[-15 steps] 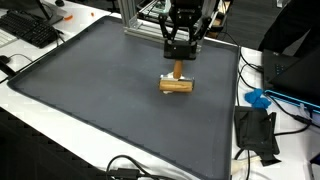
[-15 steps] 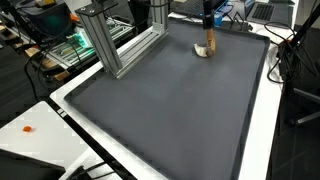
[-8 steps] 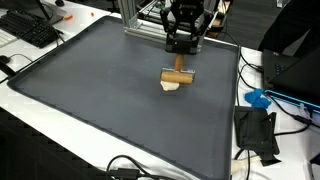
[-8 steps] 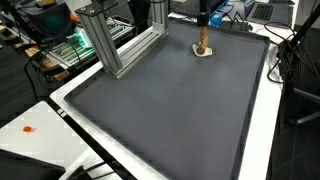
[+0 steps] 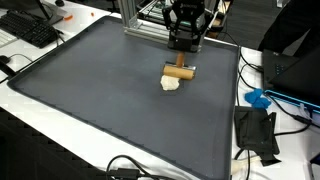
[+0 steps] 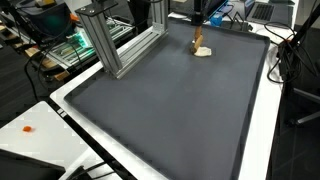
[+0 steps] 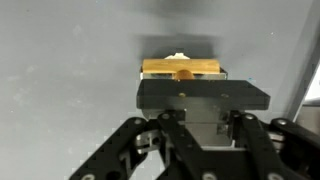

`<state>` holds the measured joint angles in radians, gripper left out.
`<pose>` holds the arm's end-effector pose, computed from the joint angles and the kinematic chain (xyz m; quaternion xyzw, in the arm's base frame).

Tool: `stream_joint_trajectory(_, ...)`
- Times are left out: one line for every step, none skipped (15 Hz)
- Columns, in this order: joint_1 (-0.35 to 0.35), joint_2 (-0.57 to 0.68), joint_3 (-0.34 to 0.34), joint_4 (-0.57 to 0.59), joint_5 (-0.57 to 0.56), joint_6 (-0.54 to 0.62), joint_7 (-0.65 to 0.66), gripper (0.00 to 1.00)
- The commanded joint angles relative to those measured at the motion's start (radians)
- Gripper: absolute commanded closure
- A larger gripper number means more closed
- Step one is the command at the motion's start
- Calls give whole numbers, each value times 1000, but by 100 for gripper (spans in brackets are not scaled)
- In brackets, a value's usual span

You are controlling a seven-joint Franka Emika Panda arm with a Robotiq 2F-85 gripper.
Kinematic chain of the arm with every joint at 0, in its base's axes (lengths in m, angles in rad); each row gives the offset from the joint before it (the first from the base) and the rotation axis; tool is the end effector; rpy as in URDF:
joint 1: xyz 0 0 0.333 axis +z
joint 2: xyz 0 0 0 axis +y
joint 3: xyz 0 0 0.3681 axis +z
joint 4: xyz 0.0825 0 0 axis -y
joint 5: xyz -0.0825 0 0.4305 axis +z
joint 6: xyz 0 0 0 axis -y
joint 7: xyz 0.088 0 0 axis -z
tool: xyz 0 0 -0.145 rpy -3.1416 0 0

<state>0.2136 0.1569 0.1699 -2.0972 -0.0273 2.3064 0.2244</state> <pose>0.5763 0.2296 0.3370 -0.9958 -0.0869 -0.0253 0.0109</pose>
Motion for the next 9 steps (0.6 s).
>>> stream_joint_trajectory(9,7,5,-34,38,17,83,78)
stream_joint_trajectory(13,7,-1,-38,21,50,138,78)
stream_joint_trajectory(20,6,-8,-35,-9,38,205,78)
stream_joint_trajectory(24,6,-12,-33,-22,36,257,78)
stream_joint_trajectory(29,6,-16,-31,-44,36,320,78)
stream_joint_trajectory(34,6,-19,-29,-58,36,375,78)
stream_joint_trajectory(38,9,-22,-25,-71,34,433,78)
stream_joint_trajectory(44,12,-27,-24,-96,34,501,78)
stream_joint_trajectory(46,16,-27,-20,-103,28,545,78)
